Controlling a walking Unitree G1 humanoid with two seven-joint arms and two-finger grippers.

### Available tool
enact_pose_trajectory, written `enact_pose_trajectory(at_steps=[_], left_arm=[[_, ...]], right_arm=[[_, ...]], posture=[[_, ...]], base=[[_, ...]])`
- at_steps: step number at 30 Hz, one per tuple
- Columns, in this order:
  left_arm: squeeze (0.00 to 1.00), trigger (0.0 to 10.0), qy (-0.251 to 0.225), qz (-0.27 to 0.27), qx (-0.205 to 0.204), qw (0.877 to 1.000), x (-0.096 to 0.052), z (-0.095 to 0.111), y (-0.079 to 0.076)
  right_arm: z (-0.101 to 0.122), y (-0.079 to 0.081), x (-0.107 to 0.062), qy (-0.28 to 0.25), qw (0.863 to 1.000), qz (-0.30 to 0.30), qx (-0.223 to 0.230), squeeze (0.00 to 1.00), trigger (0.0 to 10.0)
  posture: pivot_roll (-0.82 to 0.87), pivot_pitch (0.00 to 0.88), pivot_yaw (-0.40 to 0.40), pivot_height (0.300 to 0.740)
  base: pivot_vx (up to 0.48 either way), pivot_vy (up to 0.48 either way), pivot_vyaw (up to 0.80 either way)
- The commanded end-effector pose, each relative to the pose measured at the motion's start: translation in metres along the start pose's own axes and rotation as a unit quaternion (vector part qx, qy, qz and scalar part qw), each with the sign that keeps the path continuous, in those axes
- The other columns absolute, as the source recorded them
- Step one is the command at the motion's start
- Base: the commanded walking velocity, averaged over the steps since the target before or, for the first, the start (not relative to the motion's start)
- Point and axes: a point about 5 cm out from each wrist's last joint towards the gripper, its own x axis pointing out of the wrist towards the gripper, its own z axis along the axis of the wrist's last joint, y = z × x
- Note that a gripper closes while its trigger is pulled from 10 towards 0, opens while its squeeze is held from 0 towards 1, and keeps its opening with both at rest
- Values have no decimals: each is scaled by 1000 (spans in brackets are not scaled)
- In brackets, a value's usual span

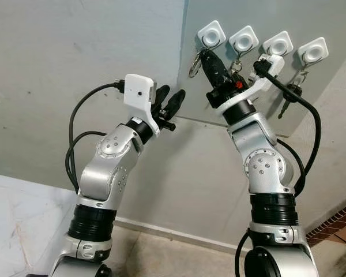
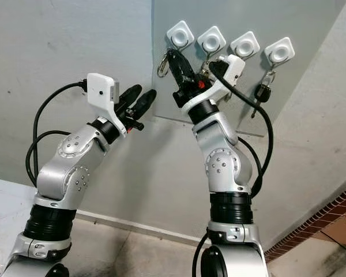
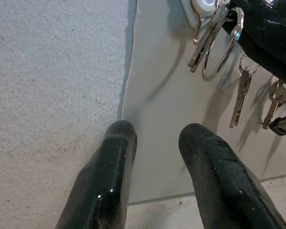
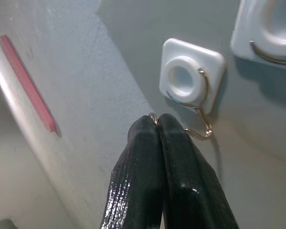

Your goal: Hang keys on a hook

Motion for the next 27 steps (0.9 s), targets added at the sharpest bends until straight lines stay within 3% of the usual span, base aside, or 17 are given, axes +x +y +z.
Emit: enact_pose_trajectory(at_steps=[1,27], left_arm=[[0,10000,-15,-9,3,1000,2,11,-3],[0,10000,-16,-3,-5,1000,0,13,-2]], right_arm=[[5,2,6,-5,1000,-1,7,0,10000],[-8,-20,4,16,989,-101,102,0,10000]], posture=[[143,0,-51,740],[148,0,-53,740]], base=[[0,0,0],[0,0,0]])
